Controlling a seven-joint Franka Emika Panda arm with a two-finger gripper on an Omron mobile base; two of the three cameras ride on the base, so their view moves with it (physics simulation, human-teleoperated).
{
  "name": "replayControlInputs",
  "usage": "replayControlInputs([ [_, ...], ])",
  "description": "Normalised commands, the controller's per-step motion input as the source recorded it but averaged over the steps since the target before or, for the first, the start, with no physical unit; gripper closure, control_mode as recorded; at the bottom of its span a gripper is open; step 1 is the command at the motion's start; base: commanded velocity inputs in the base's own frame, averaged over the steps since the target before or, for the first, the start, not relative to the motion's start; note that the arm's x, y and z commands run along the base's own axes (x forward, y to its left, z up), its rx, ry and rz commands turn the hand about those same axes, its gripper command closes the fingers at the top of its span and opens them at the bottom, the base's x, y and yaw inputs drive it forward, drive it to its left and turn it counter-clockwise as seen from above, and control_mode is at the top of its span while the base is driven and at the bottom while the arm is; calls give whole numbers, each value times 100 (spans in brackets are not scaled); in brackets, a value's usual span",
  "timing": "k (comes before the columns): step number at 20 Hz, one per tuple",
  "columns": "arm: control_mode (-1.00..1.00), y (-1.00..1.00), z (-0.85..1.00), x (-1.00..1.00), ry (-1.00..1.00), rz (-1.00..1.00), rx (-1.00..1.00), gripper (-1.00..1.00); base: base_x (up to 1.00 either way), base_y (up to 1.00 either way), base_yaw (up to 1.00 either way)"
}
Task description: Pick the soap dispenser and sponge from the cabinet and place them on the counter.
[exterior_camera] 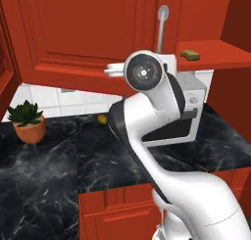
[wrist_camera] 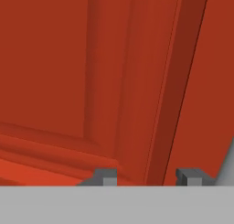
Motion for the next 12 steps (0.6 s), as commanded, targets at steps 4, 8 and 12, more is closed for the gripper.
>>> replayControlInputs([
  [4, -100, 100, -54, -18, 1, -5, -1, 100, 0, 0, 0],
  [8, -100, 100, -53, -14, 2, -5, 0, 100, 0, 0, 0],
  [12, -100, 83, -42, -12, 0, -4, 0, -100, 0, 0, 0],
])
